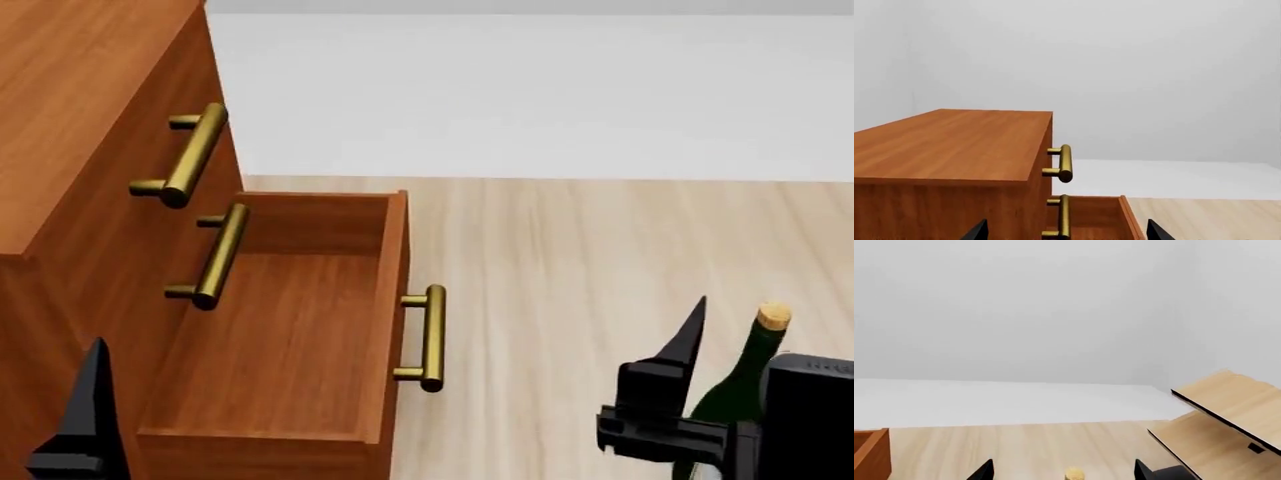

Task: Put the wine bottle in the bottom drawer of the cabinet.

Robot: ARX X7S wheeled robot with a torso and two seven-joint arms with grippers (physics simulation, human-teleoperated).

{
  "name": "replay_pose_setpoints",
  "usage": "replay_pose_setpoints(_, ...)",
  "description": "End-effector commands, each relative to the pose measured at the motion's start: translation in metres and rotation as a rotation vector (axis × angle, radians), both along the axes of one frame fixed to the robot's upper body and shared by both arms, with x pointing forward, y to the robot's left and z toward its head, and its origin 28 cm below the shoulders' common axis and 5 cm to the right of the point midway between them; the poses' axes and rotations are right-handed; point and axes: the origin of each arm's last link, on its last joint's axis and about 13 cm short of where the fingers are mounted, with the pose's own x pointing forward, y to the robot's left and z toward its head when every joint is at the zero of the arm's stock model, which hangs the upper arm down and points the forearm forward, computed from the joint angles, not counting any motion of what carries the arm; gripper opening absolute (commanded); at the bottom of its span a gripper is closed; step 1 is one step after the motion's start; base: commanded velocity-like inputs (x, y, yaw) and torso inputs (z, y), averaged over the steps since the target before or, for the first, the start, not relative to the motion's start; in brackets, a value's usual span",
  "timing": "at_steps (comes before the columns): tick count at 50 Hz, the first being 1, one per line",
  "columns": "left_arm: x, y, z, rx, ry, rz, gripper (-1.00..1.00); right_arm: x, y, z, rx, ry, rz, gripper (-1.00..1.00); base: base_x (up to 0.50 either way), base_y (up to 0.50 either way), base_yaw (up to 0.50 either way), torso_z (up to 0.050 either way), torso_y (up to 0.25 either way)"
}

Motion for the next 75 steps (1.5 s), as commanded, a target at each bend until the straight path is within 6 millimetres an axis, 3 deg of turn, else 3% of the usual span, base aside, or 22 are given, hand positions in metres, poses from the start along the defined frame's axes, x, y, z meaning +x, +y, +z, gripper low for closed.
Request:
replay_pose_setpoints(1,0.000,0.000,0.000,0.002,0.000,-0.003,1.00,0.017,-0.003,-0.003,0.016,0.055,0.000,1.00,0.00,0.00,0.00,0.000,0.000)
replay_pose_setpoints(41,0.002,0.000,-0.002,0.004,0.007,0.000,1.00,0.038,-0.015,-0.025,0.053,0.158,-0.044,1.00,0.00,0.00,0.00,0.000,0.000)
replay_pose_setpoints(57,0.002,0.000,-0.003,0.007,0.011,-0.001,1.00,0.059,-0.022,-0.029,0.069,0.189,-0.058,1.00,0.00,0.00,0.00,0.000,0.000)
replay_pose_setpoints(75,0.003,-0.001,-0.004,0.005,0.014,-0.005,1.00,0.071,-0.027,-0.050,0.085,0.241,-0.082,1.00,0.00,0.00,0.00,0.000,0.000)
